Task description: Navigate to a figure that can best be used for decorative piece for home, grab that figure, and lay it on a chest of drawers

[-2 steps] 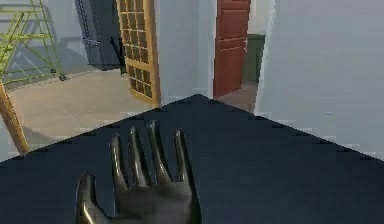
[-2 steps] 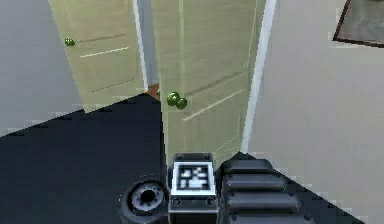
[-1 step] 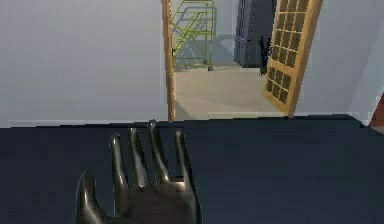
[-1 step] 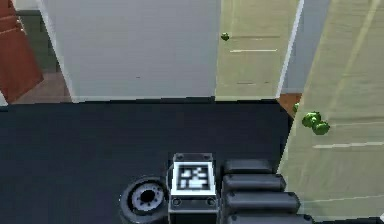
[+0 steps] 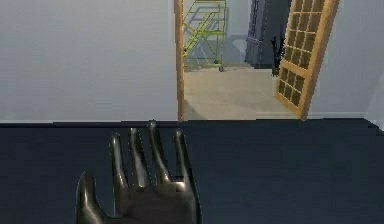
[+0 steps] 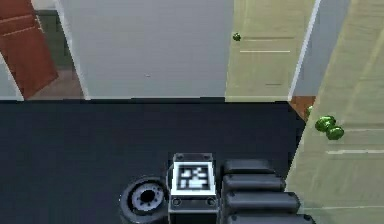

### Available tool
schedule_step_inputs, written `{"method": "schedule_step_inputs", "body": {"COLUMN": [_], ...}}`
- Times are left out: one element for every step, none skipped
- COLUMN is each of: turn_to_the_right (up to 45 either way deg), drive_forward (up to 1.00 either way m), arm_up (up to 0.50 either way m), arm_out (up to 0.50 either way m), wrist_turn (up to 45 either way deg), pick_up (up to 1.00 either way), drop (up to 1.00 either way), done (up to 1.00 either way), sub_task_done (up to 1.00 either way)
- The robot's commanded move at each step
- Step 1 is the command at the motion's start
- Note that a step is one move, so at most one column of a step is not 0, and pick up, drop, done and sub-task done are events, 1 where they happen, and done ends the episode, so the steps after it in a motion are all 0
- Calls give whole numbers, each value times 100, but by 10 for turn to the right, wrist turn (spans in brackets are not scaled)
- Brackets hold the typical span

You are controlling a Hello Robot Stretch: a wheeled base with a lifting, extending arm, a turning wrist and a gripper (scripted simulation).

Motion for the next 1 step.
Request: {"method": "schedule_step_inputs", "body": {"turn_to_the_right": [0], "drive_forward": [80], "arm_up": [0], "arm_out": [0], "wrist_turn": [0], "pick_up": [0], "drop": [0], "done": [0], "sub_task_done": [0]}}
